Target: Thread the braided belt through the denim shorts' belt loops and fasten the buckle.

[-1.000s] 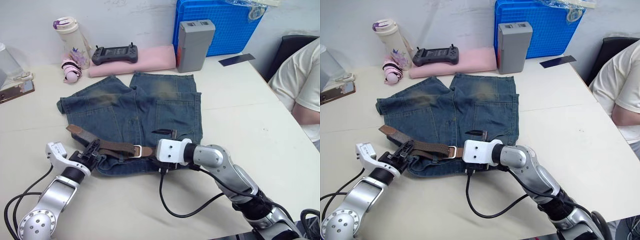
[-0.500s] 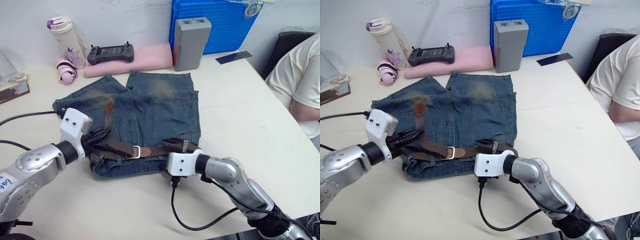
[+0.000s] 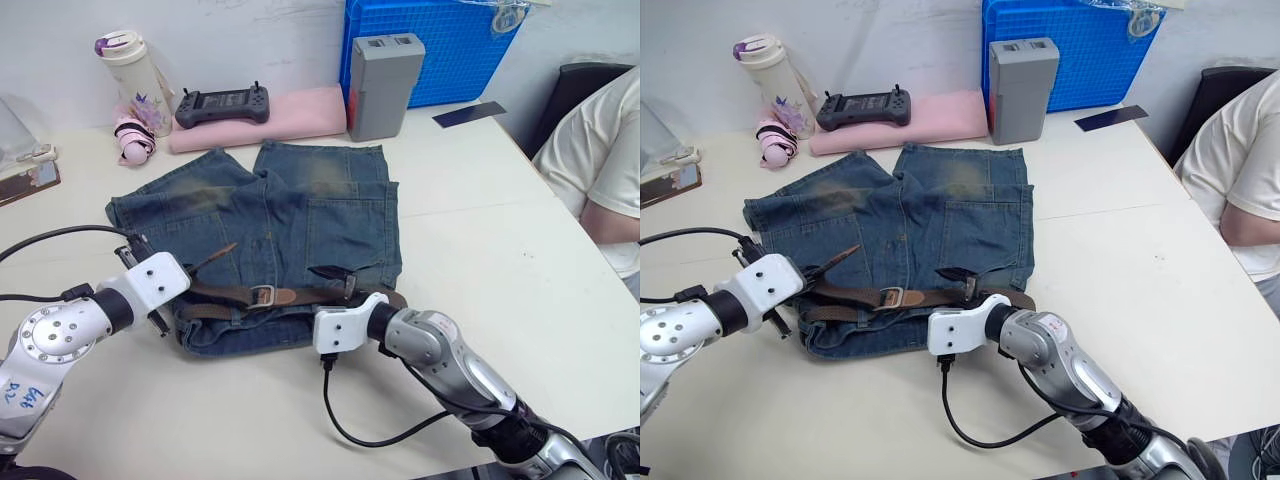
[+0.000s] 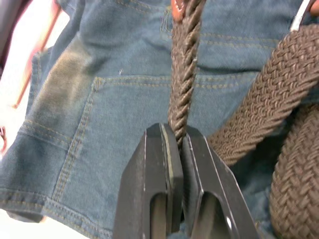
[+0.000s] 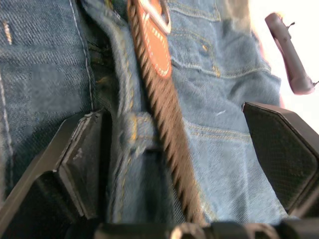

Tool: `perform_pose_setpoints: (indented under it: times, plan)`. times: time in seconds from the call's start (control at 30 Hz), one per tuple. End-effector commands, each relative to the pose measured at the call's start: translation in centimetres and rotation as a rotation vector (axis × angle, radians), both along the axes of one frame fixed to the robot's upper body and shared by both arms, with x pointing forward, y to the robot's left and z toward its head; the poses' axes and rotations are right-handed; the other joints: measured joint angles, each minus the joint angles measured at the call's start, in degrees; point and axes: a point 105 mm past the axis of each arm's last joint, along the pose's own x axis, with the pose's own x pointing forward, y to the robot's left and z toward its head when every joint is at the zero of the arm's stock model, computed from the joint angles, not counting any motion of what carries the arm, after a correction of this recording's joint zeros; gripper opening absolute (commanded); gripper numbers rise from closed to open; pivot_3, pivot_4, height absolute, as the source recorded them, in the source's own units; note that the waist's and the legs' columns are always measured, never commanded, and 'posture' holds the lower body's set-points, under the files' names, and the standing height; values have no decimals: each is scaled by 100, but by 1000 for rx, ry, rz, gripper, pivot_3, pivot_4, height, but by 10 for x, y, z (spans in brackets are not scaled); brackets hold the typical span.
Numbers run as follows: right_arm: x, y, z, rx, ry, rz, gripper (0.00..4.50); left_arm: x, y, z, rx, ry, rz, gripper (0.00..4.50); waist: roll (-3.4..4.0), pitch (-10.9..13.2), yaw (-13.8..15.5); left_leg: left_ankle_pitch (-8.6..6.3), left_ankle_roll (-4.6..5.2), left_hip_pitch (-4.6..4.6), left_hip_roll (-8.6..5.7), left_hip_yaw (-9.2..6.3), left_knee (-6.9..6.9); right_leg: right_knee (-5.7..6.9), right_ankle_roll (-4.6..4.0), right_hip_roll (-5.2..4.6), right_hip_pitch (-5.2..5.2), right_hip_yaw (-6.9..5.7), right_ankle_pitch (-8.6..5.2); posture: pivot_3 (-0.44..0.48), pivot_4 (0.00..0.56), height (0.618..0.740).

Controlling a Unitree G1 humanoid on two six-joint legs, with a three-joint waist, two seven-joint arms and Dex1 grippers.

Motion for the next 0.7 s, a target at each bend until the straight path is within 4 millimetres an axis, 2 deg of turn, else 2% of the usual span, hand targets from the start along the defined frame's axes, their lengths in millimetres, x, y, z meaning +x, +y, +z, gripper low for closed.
perform_pose_setpoints:
  times: [0.03, 0.17, 0.2, 0.3, 0.53, 0.7]
  plan:
    - [2, 11, -6, -17, -20, 14, 4500, -2, 3, 5, 66, -48, -18, 26, -1, 0, -15, 0, 0, 0, 0, 0, 3, 1, 0, 0, 0, 0, 0, 0, 150, 676]
    - [5, 21, -4, -16, -38, 30, 4500, -6, 2, -4, 94, -18, -42, 26, -1, 0, -30, 0, 0, -1, -2, 1, 11, 7, 0, 0, 0, 0, 0, 0, 150, 676]
    - [5, 23, -3, -15, -43, 35, 4240, -6, 1, -5, 103, -15, -48, 8, -2, -1, -31, 0, 0, -2, -2, 1, 13, 8, 0, 0, 0, 0, 0, 0, 150, 676]
    - [6, 27, -2, -16, -57, 47, 3256, -6, 2, -7, 129, 1, -54, 0, -2, -1, -31, 0, 0, -7, -2, -1, 18, 11, -1, 0, -3, -1, 0, 0, 150, 676]
    - [10, 28, 4, 1, -97, 43, 79, -8, 0, -16, 197, 67, -86, 0, -2, -1, -75, -1, 1, -13, -4, 0, 29, 23, -1, -1, -8, 0, 0, 0, 150, 676]
    - [17, 28, 19, 45, -194, 0, 31, -5, -5, -19, 300, 86, -133, 0, -2, -1, -99, -1, 1, -14, -6, 1, 34, 31, -1, -1, -11, 1, 0, 0, 150, 676]
